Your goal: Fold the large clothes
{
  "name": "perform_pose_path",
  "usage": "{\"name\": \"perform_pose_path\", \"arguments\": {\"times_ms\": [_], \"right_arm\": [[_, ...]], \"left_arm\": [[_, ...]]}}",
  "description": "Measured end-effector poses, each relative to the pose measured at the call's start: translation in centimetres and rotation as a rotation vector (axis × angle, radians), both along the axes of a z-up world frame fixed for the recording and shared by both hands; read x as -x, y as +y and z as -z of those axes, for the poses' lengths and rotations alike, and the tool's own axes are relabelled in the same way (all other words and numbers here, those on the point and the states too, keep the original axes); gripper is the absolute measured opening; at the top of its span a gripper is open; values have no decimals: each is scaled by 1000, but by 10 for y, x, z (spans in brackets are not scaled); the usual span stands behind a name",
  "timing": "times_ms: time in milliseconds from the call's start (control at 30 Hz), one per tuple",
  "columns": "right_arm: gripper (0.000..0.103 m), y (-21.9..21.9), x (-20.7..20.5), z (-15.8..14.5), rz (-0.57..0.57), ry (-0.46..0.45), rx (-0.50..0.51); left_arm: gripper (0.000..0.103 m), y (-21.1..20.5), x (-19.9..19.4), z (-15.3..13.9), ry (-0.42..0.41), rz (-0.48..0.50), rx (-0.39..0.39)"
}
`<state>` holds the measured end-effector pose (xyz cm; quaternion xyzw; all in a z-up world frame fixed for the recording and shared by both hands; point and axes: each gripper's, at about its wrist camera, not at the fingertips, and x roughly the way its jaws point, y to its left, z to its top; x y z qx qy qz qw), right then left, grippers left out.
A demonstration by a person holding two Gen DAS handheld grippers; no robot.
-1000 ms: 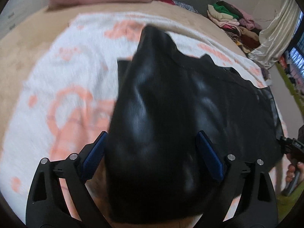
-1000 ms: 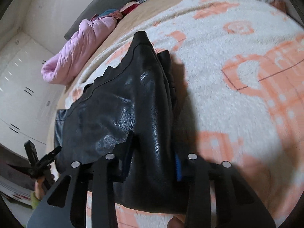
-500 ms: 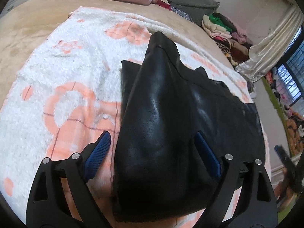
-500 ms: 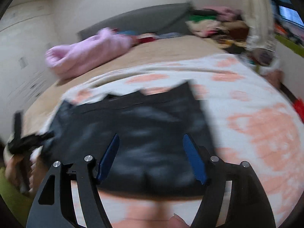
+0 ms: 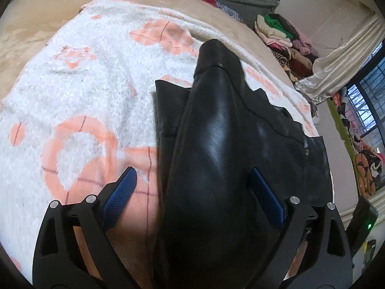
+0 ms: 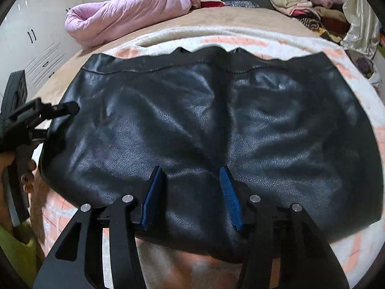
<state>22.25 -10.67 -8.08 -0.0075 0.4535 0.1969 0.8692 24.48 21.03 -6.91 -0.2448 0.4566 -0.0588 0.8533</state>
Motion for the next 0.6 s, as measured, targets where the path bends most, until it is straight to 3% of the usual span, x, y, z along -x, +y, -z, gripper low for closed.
{"name": "perform_pose_path", "arguments": {"times_ms": [167, 233, 300, 367, 433, 500, 600], "right_arm": [[48, -2, 1, -1, -23, 1, 6], [47, -5, -5, -21, -27, -2, -32], [47, -5, -15, -43, -14, -81, -64], [38, 1, -37, -54, 4, -107, -51], [25, 9, -63, -55, 23, -93, -36], [24, 15, -84, -50, 47, -80, -21], [25, 25, -109, -26, 51, 37, 7]], "left_arm": [[90, -4, -18, 2, 23, 46, -42], [83, -5, -20, 1, 12, 52, -48], [81, -4, -20, 2, 5, 52, -27], [81, -2, -19, 3, 2, 51, -10], [81, 1, -18, 3, -1, 47, 8], [81, 4, -18, 3, -2, 45, 22], [81, 8, -19, 2, -5, 40, 36]]}}
